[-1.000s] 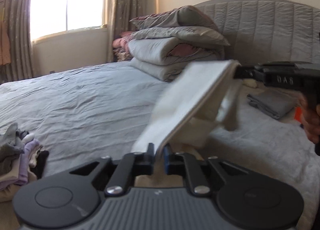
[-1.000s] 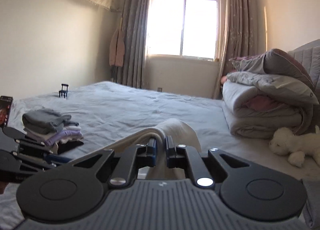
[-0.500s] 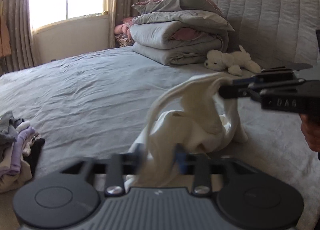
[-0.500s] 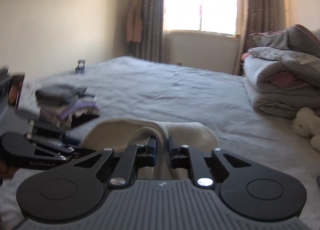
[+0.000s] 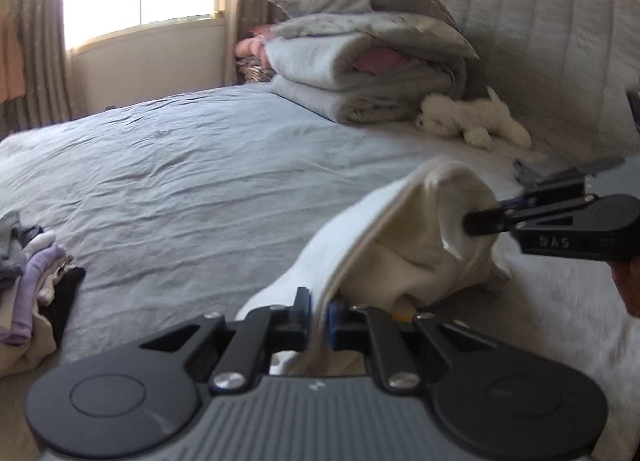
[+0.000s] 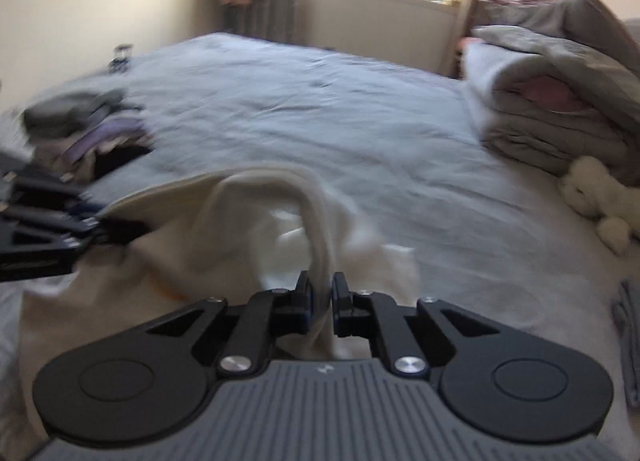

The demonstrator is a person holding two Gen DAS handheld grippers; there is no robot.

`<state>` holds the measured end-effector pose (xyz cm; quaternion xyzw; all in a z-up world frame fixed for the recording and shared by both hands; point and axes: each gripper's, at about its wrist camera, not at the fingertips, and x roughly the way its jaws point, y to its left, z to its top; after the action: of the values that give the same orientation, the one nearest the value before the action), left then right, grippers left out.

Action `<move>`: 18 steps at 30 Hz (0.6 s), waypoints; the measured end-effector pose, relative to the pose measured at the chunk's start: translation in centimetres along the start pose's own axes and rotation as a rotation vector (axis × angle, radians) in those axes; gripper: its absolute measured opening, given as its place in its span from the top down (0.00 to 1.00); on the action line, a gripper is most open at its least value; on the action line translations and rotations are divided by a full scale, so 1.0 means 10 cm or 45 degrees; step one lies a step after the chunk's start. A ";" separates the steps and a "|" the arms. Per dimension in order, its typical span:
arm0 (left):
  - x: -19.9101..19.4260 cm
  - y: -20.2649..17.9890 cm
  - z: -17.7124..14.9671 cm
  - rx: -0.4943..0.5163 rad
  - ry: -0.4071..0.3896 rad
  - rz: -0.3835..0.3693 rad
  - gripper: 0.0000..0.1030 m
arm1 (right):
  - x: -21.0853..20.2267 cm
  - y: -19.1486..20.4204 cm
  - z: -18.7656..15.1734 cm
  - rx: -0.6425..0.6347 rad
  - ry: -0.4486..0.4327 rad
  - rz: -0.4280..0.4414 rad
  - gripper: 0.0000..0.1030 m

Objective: Fold clothes

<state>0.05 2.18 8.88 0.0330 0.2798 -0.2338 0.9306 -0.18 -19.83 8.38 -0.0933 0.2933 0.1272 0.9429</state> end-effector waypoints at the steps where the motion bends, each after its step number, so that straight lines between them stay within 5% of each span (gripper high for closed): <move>1: -0.03 0.04 0.02 -0.035 -0.014 -0.008 0.92 | -0.04 -0.03 0.02 0.014 -0.022 -0.027 0.94; 6: -0.15 0.13 0.06 -0.100 -0.073 -0.023 0.92 | -0.24 -0.09 0.10 0.037 -0.166 -0.122 0.94; 10: -0.23 0.21 0.09 -0.174 -0.129 -0.033 0.92 | -0.48 -0.06 0.14 -0.005 -0.385 -0.146 0.94; 13: -0.22 0.28 0.10 -0.215 -0.135 -0.020 0.92 | -0.37 -0.12 0.12 0.022 -0.315 -0.109 0.94; 18: -0.05 0.29 0.03 -0.214 -0.009 0.010 0.92 | -0.20 -0.21 0.09 0.065 -0.199 -0.047 0.93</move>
<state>1.16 4.91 9.17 -0.0450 0.2952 -0.2058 0.9319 -0.69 -21.96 10.41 -0.0644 0.2200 0.1090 0.9673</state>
